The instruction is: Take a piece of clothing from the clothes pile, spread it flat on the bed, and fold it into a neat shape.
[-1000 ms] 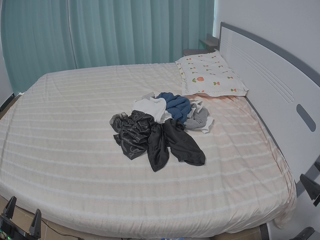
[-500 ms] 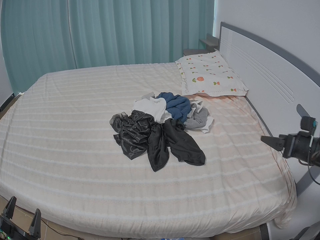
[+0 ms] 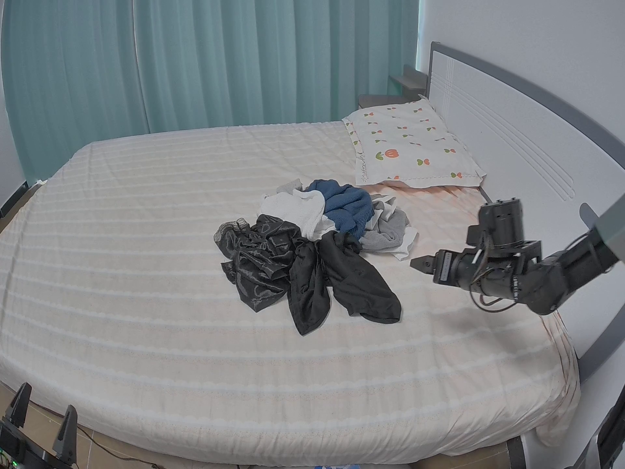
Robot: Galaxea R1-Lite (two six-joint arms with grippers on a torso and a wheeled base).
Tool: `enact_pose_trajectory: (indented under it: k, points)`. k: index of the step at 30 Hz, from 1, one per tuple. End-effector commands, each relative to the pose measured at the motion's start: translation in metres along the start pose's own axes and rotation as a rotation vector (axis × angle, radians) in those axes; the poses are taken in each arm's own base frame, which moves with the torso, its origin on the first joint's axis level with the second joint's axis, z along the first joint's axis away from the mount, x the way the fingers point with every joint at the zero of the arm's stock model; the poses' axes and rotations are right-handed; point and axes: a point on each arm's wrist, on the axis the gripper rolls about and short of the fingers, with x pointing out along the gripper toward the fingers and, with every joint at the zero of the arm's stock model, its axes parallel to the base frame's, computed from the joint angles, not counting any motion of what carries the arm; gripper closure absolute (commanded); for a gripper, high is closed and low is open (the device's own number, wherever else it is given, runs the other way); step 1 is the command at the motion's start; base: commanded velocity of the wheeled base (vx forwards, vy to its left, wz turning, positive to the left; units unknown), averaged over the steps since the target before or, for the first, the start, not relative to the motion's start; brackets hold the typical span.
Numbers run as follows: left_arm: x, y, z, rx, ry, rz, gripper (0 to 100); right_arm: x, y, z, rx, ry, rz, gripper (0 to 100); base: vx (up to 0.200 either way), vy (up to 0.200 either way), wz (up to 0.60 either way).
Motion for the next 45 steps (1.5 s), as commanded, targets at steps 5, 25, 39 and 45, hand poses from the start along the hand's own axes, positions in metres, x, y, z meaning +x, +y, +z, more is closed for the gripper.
enact_pose_trajectory:
  k: [5, 25, 39, 45]
  points:
    - [-0.005, -0.002, 0.063, -0.154, -0.070, -0.046, 0, 0.087, 0.015, -0.054, 0.048, 0.102, -0.038, 0, 0.000, 0.000, 0.00]
    - [0.080, -0.010, 0.076, -0.156, 0.329, -0.121, 0, 0.157, 0.015, -0.075, 0.097, 0.056, -0.115, 0, 0.000, 0.000, 0.00]
    - [0.104, -0.016, 0.067, -0.145, 0.454, -0.158, 0, 0.174, 0.016, -0.078, 0.113, 0.048, -0.070, 0, 0.000, 0.000, 0.00]
    - [0.120, -0.023, 0.063, -0.133, 0.499, -0.197, 0, 0.172, 0.021, -0.080, 0.112, 0.070, -0.023, 0, 0.000, 0.000, 0.00]
